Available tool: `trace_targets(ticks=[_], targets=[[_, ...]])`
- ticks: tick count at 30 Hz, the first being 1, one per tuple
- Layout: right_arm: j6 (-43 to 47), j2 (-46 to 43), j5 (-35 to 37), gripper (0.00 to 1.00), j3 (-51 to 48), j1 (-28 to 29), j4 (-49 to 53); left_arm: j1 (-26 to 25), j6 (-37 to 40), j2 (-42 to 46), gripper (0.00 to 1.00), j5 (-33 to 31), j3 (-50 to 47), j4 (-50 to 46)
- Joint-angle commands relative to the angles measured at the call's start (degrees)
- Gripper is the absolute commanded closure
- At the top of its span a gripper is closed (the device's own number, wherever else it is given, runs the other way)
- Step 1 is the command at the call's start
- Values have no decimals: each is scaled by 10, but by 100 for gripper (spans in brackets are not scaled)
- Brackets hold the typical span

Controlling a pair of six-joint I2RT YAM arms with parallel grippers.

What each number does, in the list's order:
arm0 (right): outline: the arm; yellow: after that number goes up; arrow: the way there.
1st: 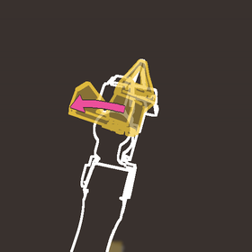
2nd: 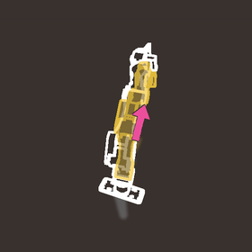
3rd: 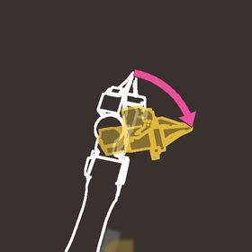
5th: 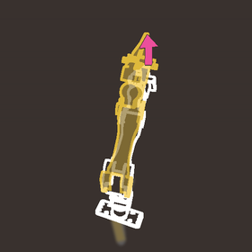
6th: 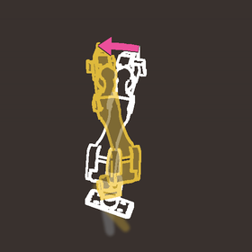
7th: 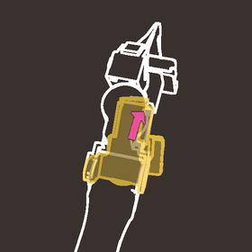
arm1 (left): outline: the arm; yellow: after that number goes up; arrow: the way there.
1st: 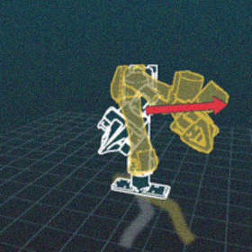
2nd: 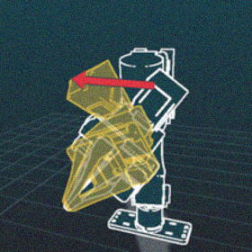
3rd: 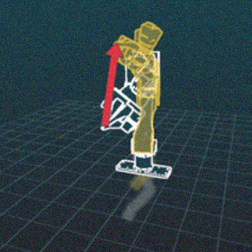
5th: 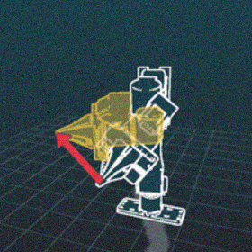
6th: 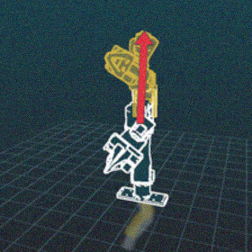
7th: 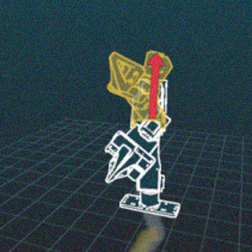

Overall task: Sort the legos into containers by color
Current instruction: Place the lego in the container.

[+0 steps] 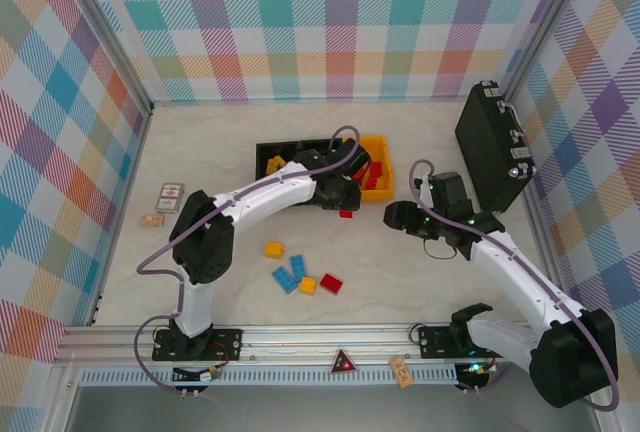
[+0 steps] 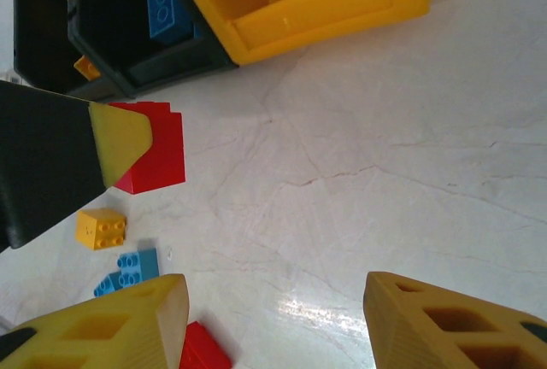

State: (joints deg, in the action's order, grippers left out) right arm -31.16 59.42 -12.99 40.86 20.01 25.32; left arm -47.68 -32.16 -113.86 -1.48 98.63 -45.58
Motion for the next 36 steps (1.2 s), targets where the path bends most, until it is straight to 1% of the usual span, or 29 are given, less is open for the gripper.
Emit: trace_targets(ticks=[1,10,16,22,28,31,32,35,36], targets=[[-10,2,4,43,22,-12,5,10,24,-28,72,-13,62,-23],[-19,23,5,43,22,-22,-20,32,48,-134,73,-16,227,-45],[-21,38,9,43,27,-26,-30,42,67,-216,73,-32,340,-63],[-23,49,8,43,26,-27,-34,52,75,-276,71,-41,421,-59],[-26,62,6,43,26,-28,-40,71,78,-323,68,-22,483,-49],[-26,65,6,43,27,-28,-43,73,79,-329,65,-18,484,-34],[-27,66,6,43,27,-27,-44,73,81,-330,63,-18,485,-30],[-27,68,5,43,27,-29,-45,75,80,-329,47,-15,486,-24],[-29,69,4,43,27,-29,-45,75,80,-326,45,-13,486,-22]])
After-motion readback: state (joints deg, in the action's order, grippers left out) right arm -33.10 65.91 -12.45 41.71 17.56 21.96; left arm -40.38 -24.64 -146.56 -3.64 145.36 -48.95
